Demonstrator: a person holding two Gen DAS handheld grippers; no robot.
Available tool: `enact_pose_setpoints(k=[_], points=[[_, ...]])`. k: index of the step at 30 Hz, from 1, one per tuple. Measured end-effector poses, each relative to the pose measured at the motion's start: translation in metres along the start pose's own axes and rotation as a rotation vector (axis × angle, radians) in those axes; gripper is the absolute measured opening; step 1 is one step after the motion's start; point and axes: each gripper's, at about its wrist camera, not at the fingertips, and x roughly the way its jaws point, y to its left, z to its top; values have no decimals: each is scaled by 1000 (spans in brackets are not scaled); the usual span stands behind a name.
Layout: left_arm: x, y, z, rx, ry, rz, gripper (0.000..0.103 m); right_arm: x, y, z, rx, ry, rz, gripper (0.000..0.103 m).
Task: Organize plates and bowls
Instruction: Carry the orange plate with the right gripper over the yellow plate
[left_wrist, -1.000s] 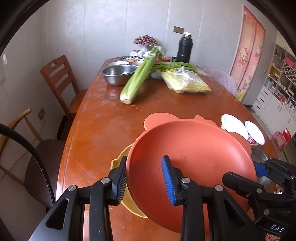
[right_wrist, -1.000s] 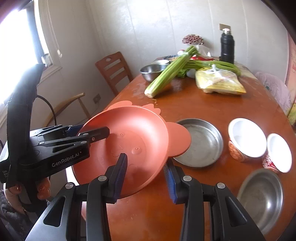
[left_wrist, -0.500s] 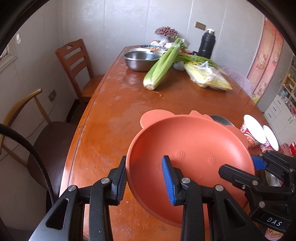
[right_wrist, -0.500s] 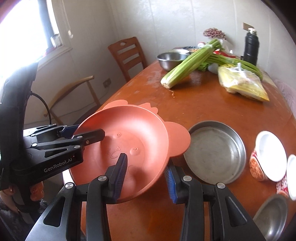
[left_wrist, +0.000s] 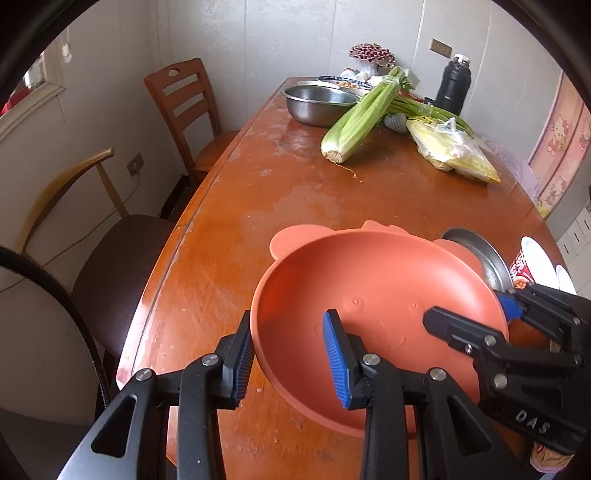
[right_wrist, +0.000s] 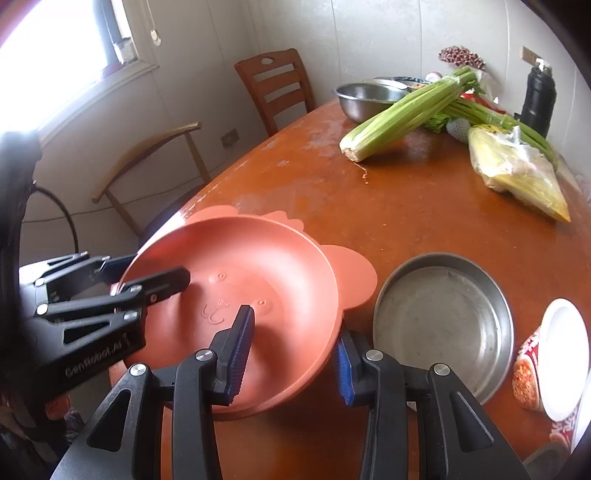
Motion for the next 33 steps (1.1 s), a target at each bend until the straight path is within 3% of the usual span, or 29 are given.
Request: enact_pose_setpoints(k=[8,24,33], points=[[-1,-5,-3,-28,2,36,36,9,-3,6,-2,4,14,42],[5,-13,-21,-43,64,9,36,31,-15,11,2,41,-14,43],[9,-23,-30,-5,75,22,36,47,-17,14,-1,52,-95,43]])
